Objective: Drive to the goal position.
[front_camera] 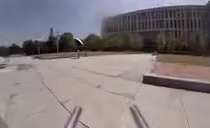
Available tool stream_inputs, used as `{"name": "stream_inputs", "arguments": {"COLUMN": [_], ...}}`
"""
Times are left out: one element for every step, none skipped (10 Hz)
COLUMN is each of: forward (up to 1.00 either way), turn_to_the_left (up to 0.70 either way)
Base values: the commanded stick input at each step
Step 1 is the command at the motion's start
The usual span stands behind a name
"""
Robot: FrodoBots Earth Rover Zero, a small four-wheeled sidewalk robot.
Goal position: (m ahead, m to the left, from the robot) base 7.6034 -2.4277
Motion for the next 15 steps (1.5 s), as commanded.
{"name": "stream_inputs", "arguments": {"forward": [0.7, 0.7, 0.7, 0.7, 0.7, 0.7, 0.7, 0.7, 0.7, 0.7, 0.7, 0.7, 0.7, 0.7, 0.7], "turn_to_the_left": [0.03, 0.03, 0.03, 0.03, 0.03, 0.03, 0.03, -0.16, -0.32, -0.32, -0.32, -0.32, -0.32, -0.32, -0.32]}}
